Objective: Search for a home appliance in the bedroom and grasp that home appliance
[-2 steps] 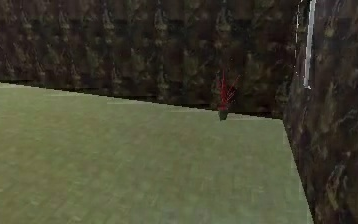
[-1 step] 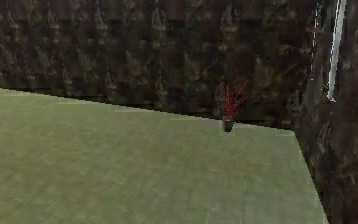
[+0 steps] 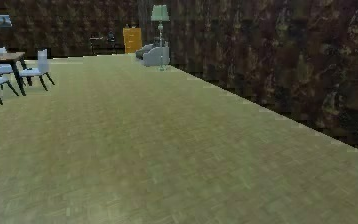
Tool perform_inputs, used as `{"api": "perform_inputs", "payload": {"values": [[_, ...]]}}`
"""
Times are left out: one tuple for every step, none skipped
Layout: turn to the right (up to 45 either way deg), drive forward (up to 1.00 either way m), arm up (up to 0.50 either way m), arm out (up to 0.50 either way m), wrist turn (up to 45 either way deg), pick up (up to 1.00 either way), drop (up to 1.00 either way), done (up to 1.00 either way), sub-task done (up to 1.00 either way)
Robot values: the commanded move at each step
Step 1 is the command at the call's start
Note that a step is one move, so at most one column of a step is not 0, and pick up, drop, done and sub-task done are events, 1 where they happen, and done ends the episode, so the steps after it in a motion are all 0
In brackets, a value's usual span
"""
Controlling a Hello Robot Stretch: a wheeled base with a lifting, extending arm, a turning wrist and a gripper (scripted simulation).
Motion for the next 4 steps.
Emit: {"api": "perform_inputs", "payload": {"values": [[-21.0, 0.0, 0.0, 0.0, 0.0, 0.0, 0.0, 0.0, 0.0], [0.0, 1.0, 0.0, 0.0, 0.0, 0.0, 0.0, 0.0, 0.0], [0.0, 1.0, 0.0, 0.0, 0.0, 0.0, 0.0, 0.0, 0.0], [-3.0, 0.0, 0.0, 0.0, 0.0, 0.0, 0.0, 0.0, 0.0]]}}
